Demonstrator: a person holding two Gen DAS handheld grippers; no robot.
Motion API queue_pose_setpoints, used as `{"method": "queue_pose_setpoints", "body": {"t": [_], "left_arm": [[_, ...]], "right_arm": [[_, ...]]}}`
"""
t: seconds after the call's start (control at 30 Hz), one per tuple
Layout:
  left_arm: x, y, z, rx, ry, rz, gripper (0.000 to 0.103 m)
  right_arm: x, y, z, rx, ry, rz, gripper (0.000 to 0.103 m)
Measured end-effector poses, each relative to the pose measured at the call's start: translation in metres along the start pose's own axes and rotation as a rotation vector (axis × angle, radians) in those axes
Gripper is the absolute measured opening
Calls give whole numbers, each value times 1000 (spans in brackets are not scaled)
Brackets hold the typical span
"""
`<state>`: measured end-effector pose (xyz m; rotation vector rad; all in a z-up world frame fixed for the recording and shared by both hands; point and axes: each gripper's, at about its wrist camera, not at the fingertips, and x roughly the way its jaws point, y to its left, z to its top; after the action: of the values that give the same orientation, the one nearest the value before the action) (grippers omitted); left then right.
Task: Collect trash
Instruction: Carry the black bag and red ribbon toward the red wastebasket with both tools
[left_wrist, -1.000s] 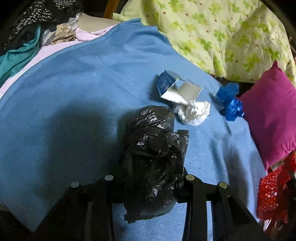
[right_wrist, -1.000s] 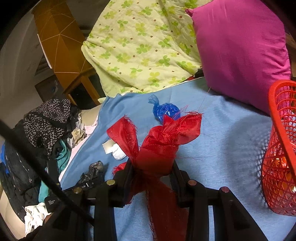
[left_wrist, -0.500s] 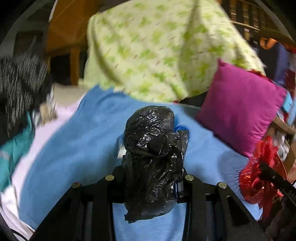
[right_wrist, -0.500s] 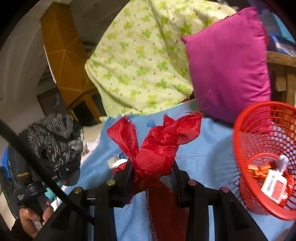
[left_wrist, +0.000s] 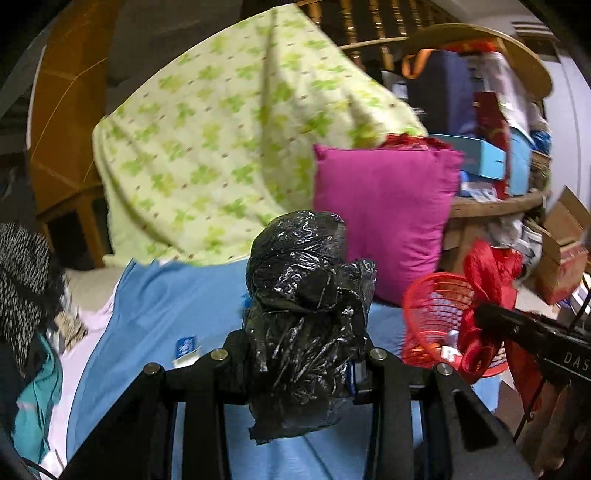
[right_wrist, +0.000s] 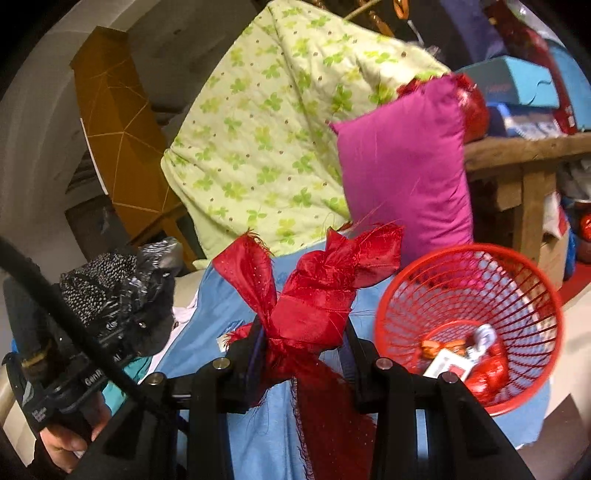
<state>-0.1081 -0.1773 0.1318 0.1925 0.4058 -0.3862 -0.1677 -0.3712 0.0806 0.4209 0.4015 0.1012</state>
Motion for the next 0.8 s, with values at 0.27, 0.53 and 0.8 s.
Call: {"method": "queue_pose_setpoints", "body": {"t": [0.27,0.53,0.8], "left_arm": [[-12,-39,15,67,-29,-33,38],[-15,-68,25,119,-39,-48,38],[-14,-93,31,171,-48,-66,38]], "right_arm": [[-47,-15,15,7,-97,-38,40],[-81,-37,24,41,-180,-67,40],[-102,-59,26,84,-224,-97,40]]}}
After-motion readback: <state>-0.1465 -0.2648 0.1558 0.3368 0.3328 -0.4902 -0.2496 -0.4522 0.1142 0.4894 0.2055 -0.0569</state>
